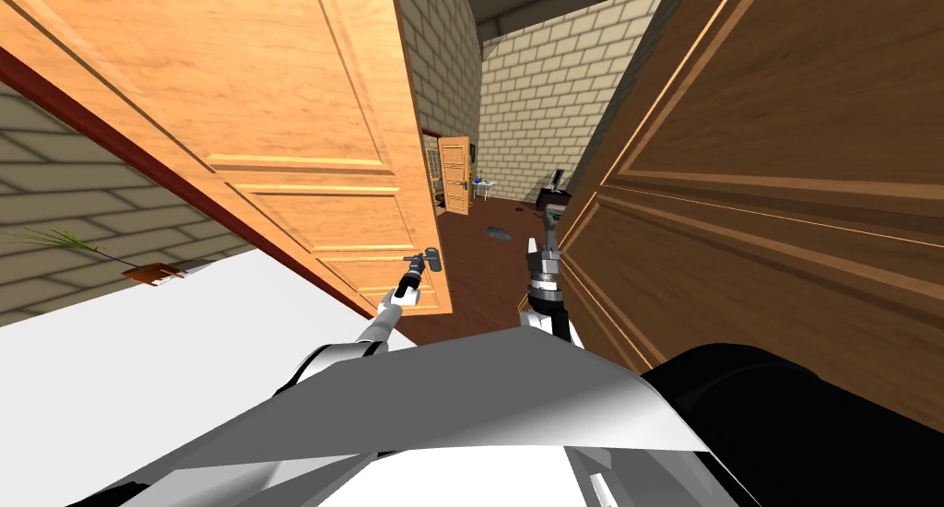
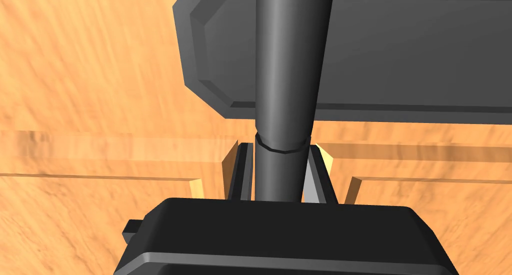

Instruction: Push the door open

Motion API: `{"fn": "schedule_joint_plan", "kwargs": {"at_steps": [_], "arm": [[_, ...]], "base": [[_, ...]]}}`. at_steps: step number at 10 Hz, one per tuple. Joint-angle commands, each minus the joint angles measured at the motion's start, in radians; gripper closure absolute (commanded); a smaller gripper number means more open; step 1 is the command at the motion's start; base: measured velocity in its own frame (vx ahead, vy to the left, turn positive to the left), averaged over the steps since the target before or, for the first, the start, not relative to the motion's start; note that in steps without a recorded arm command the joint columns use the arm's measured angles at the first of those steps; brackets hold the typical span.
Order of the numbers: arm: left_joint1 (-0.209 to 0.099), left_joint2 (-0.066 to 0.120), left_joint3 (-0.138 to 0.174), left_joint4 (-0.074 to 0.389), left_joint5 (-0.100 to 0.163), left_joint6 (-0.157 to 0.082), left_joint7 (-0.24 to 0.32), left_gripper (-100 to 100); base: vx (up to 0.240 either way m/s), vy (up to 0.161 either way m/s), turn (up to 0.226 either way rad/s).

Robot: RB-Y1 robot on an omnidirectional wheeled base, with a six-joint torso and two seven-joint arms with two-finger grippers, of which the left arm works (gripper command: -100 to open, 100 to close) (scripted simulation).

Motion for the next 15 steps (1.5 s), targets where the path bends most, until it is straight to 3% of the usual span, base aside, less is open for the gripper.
{"fn": "schedule_joint_plan", "kwargs": {"at_steps": [1, 3, 6, 10, 14, 15], "arm": [[-0.002, 0.003, 0.024, -0.003, 0.004, -0.001, -0.012, 100], [0.003, 0.000, 0.027, -0.006, 0.004, 0.005, -0.015, 100], [-0.001, -0.018, 0.073, -0.011, 0.011, 0.008, -0.067, 100], [-0.006, -0.052, 0.127, -0.014, 0.019, 0.010, -0.131, 100], [-0.010, -0.100, 0.177, -0.017, 0.027, 0.012, -0.192, 100], [-0.008, -0.093, 0.170, -0.010, 0.026, 0.010, -0.181, 100]], "base": [[0.162, -0.128, 0.048], [0.099, -0.089, 0.037], [0.165, -0.069, 0.104], [0.200, -0.091, 0.124], [0.183, -0.086, 0.119], [0.075, -0.030, 0.035]]}}
